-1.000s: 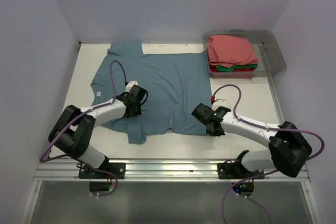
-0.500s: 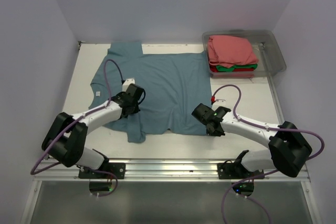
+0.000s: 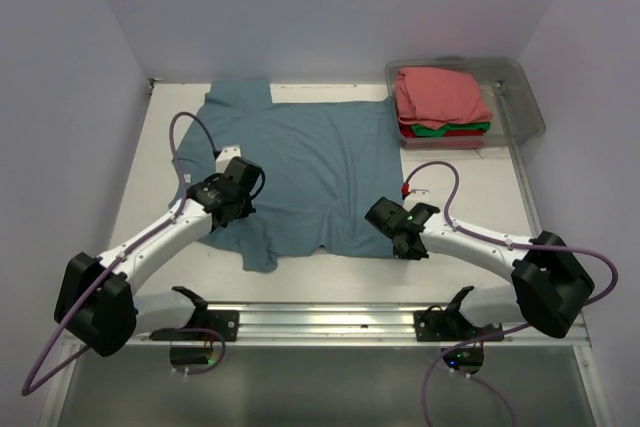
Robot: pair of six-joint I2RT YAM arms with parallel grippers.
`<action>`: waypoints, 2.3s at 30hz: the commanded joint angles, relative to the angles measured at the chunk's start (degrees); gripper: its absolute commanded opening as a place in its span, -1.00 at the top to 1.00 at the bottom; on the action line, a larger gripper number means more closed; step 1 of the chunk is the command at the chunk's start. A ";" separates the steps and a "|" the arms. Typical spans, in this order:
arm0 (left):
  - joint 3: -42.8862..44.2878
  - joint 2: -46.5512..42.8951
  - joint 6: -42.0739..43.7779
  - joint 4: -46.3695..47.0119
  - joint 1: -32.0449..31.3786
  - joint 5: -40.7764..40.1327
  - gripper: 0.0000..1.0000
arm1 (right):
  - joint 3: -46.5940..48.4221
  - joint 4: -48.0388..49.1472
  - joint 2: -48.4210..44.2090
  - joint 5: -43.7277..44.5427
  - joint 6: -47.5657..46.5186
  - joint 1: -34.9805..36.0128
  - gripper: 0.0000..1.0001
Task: Fold and stack the t-shirts
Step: Grap the side of the flattened tshirt closest away from the robot with both arms
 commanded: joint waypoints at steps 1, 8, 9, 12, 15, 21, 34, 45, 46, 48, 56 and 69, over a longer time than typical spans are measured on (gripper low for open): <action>1.25 -5.18 -4.34 -8.64 0.45 -1.29 1.00 | 1.77 -0.12 -0.77 1.65 0.15 -0.12 1.00; 3.62 -15.46 -18.11 -23.65 0.36 -2.86 1.00 | 1.15 -0.03 -1.91 1.38 2.43 -0.91 1.00; 4.15 -17.39 -19.80 -25.60 0.36 -3.74 1.00 | 0.80 -0.03 -2.79 1.38 2.78 -1.17 0.99; 6.52 -20.91 -27.36 -33.77 0.36 -7.79 1.00 | -0.42 0.50 -4.89 0.59 4.10 -3.45 0.95; 9.50 -24.16 -33.77 -40.72 0.36 -9.64 1.00 | -1.83 1.55 -6.83 -0.72 4.19 -6.18 0.94; 10.57 -32.34 -34.93 -41.00 0.45 -5.34 1.00 | -2.80 2.87 -8.24 -3.89 2.70 -8.82 0.86; 12.84 -30.68 -23.25 -33.71 0.36 -4.36 1.00 | -5.61 9.64 -8.15 -13.74 0.59 -9.96 0.37; 26.11 -24.00 -17.26 -40.99 0.36 -20.26 1.00 | -6.32 9.38 -9.21 -14.61 -0.12 -9.96 0.36; 26.64 -24.61 -16.74 -41.00 0.45 -21.15 1.00 | -6.40 9.46 -9.21 -14.88 -0.12 -9.96 0.36; 27.79 -26.28 -16.56 -41.00 0.45 -22.38 1.00 | -6.41 9.64 -9.04 -15.31 -0.29 -9.96 0.36; 27.71 -27.16 -17.00 -41.00 0.45 -20.71 1.00 | -7.28 11.57 -7.19 -16.46 -0.47 -9.96 0.34; 24.28 -27.16 -18.14 -40.38 0.45 -18.60 1.00 | -9.83 17.81 -2.36 -23.66 -0.64 -9.96 0.45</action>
